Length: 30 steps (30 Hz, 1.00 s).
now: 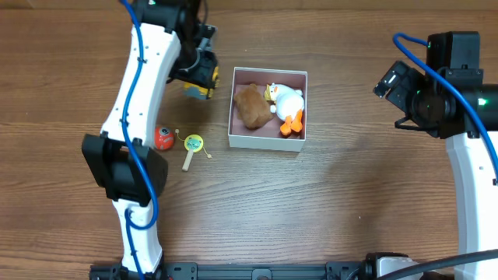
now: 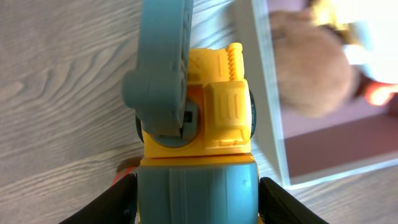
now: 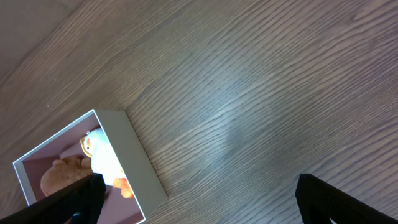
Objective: Pack container
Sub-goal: 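Lower the excavator into the box and open the left gripper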
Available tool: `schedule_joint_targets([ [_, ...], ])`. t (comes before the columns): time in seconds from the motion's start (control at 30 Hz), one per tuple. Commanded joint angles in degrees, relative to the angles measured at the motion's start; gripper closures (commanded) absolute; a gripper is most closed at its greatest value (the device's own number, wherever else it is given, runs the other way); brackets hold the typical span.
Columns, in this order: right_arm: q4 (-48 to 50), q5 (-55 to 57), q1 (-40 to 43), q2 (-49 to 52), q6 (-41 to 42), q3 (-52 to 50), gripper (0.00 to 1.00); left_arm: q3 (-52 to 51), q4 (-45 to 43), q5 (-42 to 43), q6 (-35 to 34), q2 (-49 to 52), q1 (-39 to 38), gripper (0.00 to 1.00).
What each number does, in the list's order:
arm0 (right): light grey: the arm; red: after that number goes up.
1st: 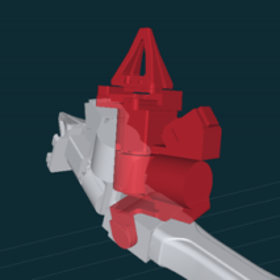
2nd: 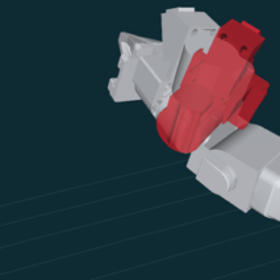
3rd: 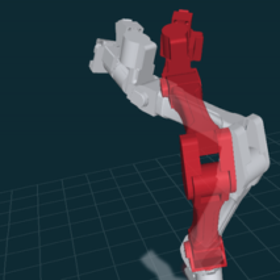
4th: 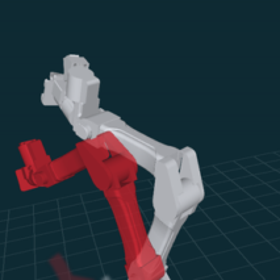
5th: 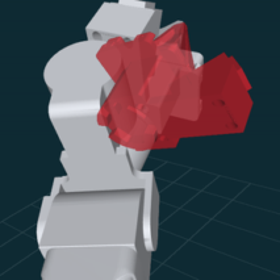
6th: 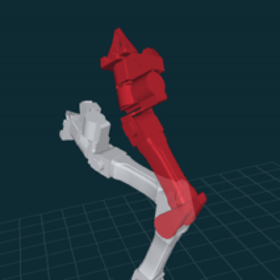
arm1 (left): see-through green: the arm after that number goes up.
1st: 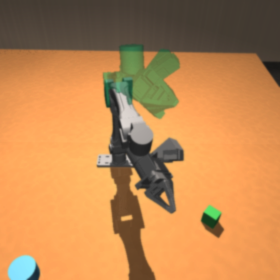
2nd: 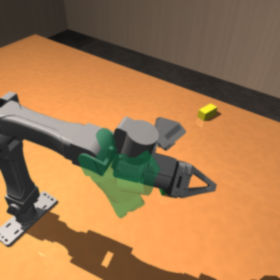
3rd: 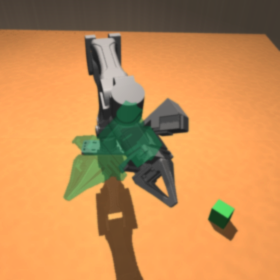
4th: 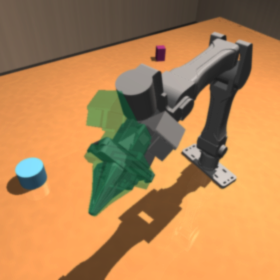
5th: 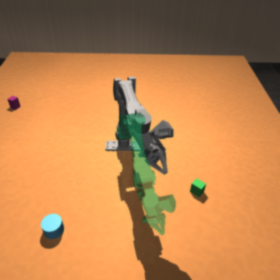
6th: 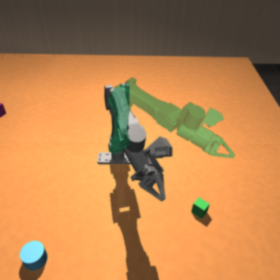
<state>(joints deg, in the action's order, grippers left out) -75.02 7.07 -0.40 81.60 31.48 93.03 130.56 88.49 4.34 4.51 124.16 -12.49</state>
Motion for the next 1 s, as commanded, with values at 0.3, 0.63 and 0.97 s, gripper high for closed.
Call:
schedule_joint_targets([
  [0.3,-0.3,1.0,0.2,-0.2,0.0,0.3,0.00,1.8,-4.3,1.1,-4.1,-6.1,-17.7,0.96],
  [0.63,-1.5,1.0,0.2,-0.2,0.0,0.3,0.00,-4.9,-8.8,1.2,29.9,-4.1,-23.2,0.96],
  [0.97,-2.1,1.1,0.2,-0.2,-0.1,0.3,0.00,-18.7,-20.3,1.7,40.3,-2.7,-23.1,0.95],
])
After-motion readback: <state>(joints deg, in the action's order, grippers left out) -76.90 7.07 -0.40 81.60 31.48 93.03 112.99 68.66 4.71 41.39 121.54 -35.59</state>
